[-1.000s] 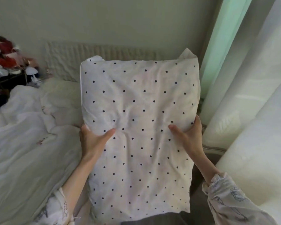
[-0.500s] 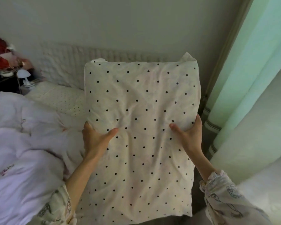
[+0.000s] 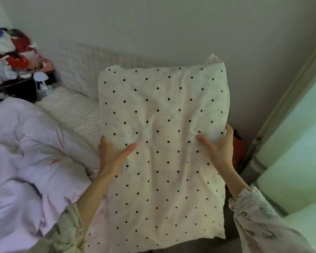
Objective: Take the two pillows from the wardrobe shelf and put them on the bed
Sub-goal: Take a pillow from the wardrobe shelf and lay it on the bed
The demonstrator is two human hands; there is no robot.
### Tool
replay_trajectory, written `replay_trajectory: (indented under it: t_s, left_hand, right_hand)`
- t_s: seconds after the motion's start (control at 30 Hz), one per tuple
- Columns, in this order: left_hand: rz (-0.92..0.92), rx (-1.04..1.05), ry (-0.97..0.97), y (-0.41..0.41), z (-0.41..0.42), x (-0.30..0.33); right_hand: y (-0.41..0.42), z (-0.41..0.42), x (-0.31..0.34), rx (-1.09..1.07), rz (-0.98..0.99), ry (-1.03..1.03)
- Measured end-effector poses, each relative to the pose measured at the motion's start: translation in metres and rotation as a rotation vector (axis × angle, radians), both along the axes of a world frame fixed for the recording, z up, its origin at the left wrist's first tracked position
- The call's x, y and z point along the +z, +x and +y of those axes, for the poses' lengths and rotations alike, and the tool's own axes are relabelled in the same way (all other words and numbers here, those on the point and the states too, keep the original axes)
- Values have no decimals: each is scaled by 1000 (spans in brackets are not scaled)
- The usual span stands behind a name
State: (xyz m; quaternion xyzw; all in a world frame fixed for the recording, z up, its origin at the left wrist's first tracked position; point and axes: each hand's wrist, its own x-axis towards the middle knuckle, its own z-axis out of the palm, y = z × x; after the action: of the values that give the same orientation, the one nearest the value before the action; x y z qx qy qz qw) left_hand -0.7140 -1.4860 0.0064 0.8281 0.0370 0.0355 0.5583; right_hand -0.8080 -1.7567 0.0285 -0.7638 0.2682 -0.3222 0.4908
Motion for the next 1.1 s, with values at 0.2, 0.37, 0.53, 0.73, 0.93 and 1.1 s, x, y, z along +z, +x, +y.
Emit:
replay_trajectory:
  t_s: [0.2, 0.37, 0.53, 0.73, 0.93, 1.1]
  left_hand:
    - [100, 89, -81, 85, -36, -28]
    - [168, 193, -140, 156, -70, -37]
    - [209, 294, -159, 209, -91, -45]
    - [281, 495, -155, 254, -99, -71]
    - [379, 663, -232, 320, -113, -100]
    - [416, 727, -242, 380, -124, -130]
  right_hand:
    - [114, -44, -14, 83, 66, -78]
    - [213, -79, -11, 190, 139, -114]
    - [299, -104, -10, 276, 177, -150]
    - [400, -105, -33, 455, 288, -199]
    - [508, -111, -73, 639, 361, -201]
    - [597, -111, -106, 755, 429, -249]
